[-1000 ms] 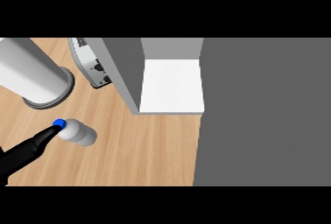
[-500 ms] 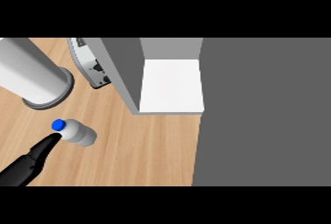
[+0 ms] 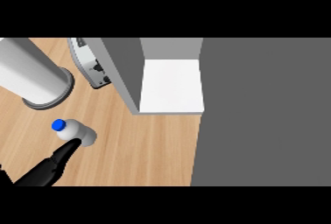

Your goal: Pick up the bottled water, place it into the cabinet and close the cabinet

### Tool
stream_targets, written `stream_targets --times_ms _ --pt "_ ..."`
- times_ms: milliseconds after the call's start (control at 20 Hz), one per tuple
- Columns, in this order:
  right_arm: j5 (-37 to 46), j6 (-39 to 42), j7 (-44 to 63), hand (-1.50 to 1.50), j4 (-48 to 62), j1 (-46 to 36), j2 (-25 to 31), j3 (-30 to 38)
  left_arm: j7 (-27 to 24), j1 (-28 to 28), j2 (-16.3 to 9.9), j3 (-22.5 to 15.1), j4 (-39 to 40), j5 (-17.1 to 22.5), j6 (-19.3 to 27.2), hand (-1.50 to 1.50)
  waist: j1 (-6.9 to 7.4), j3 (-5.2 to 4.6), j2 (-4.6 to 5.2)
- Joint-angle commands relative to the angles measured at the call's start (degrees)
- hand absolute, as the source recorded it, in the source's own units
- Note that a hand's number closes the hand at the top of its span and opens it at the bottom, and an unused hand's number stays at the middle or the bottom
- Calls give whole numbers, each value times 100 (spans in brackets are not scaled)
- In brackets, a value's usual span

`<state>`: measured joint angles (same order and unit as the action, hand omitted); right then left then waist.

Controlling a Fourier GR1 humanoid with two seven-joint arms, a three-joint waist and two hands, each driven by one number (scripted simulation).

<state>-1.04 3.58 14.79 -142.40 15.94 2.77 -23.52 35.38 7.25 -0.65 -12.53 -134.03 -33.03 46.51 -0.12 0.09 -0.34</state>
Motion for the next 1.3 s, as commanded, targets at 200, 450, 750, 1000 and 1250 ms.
stream_targets --times_ms 200,450,750,1000,1250 --pt "563 -199 91 -150 -404 192 43 -449 959 -14 -59 182 -1082 -1006 -378 -150 27 2 -6" --pt "501 -345 279 -150 -790 258 194 -387 690 312 -45 23 -941 -873 -318 -150 25 -6 -6" --pt "839 -570 359 -150 -716 130 253 -715 829 -222 -84 449 -394 -668 -394 -150 -8 -9 15" --pt "1058 -724 75 -150 -689 409 322 -1022 125 368 29 211 -45 -375 -113 -150 -13 -14 7" --pt "763 -834 670 -150 -585 -513 373 -530 -335 -183 -82 597 908 281 1 -150 2 -19 34"
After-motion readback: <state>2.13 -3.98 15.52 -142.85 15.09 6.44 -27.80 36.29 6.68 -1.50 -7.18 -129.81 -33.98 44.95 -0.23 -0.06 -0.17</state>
